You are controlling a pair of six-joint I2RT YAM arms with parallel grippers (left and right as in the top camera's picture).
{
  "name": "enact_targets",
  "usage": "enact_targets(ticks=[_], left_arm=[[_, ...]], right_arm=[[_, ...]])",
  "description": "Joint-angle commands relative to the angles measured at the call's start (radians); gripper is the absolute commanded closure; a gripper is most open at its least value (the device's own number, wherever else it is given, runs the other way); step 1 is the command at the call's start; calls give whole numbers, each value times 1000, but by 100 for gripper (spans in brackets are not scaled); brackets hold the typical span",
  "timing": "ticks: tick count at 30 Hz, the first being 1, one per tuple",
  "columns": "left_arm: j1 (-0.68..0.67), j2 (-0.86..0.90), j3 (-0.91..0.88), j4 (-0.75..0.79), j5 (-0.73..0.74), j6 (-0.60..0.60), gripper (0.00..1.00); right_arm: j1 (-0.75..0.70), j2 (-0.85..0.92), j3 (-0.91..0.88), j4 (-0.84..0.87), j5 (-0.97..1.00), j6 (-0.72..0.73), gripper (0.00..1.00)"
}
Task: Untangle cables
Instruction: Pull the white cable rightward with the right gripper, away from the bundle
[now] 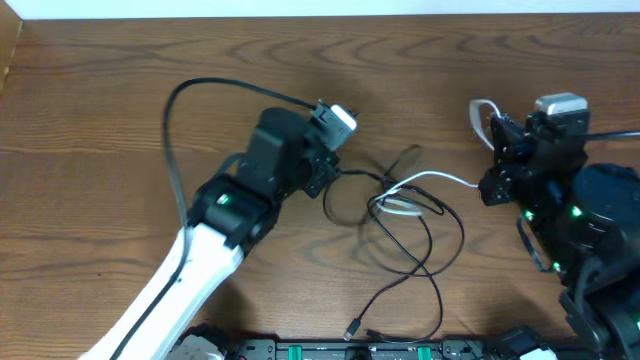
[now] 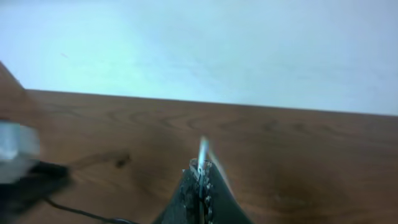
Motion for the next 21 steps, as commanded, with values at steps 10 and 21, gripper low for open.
enact_targets(ticks=[10,21], left_arm=[[47,336,5,22,-35,-6,8],[58,388,5,97,-35,-10,0]], right_arm=[[-3,-5,225,-109,-13,-82,99],[-3,-5,591,-167,-11,-172,99]])
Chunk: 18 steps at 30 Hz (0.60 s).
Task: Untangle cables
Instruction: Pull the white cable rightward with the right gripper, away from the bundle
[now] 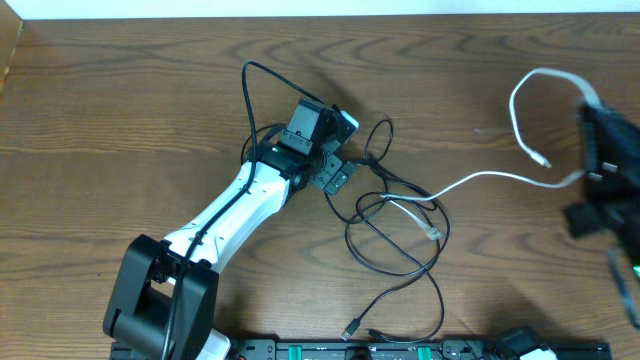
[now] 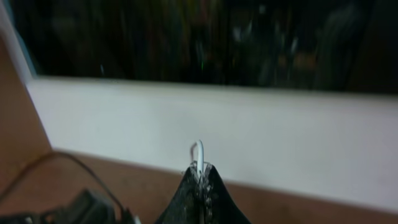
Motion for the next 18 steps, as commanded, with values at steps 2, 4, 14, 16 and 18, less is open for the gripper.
enact_targets(ticks=[2,4,14,16,18], left_arm=[[2,-3,5,8,-8,2,0],[2,-3,5,8,-8,2,0],[2,-3,5,-4,-8,1,0],[2,-3,5,-4,-8,1,1],[2,-3,5,-3,-8,1,0]], right_arm=[[-2,-6,149,-10,5,-69,99],[-2,-5,189,-21,6,-83,99],[-2,-4,275,-5,369,-188,99],[-2,-4,301,19,466,-213,99],[-2,-4,331,54,550,-239,99]])
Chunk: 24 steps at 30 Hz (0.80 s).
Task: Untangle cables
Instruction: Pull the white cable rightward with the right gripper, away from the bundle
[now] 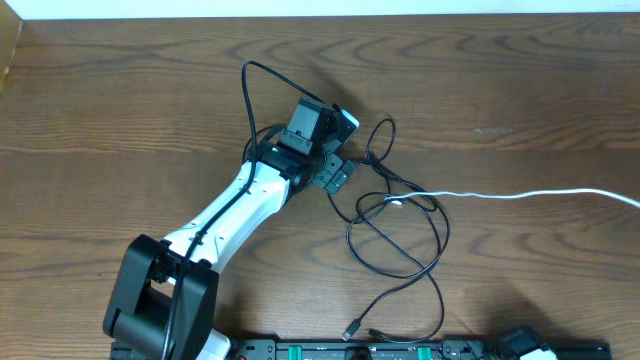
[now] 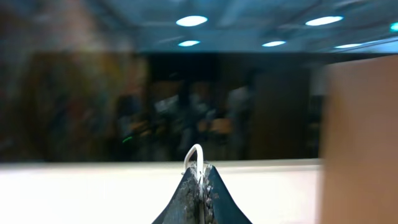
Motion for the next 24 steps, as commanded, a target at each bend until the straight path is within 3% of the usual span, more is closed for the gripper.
enact_targets(ticks=[1,10,17,22,24], left_arm=[[2,-3,5,-5,-8,1,0],[2,-3,5,-5,-4,1,0],[0,-3,5,-5,26,-1,0],[0,-3,5,-5,48,-6,0],[0,-3,5,-5,48,-6,0]], right_arm=[[-2,0,70,55,250,-82,99],[-2,0,204,146,340,-187,99],[-2,13,198,55,387,-187,99],[-2,66,198,112,576,-220,99],[-1,92,198,103,562,-214,99]])
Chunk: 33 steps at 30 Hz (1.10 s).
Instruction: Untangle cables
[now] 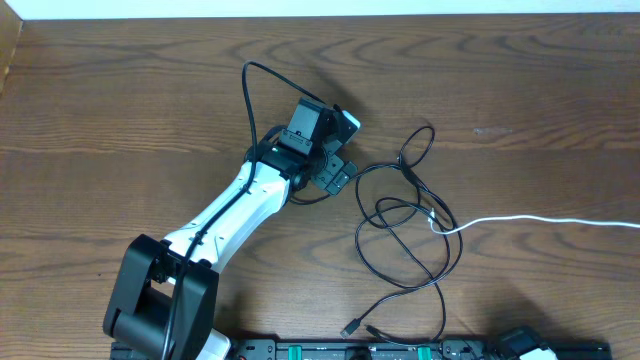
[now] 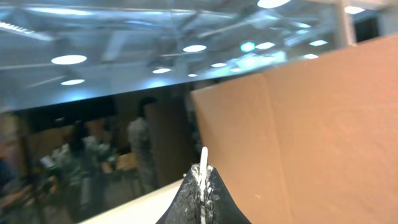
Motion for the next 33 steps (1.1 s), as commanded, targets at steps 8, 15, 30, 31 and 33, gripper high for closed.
enact_targets(ticks=[8,15,30,31,33], left_arm=[[0,-3,5,-4,17,-5,0],[0,-3,5,-5,16,-5,0],[1,-3,5,-6,16,-5,0],[0,-3,5,-6,16,-5,0],[0,-3,5,-6,16,-5,0]], right_arm=[[18,168,-3,-275,-504,242,99],[18,344,-3,-427,-617,307,99],[-54,377,-2,-105,230,141,99],[-63,373,-2,-55,258,106,99],[-79,368,-1,77,301,3,99]])
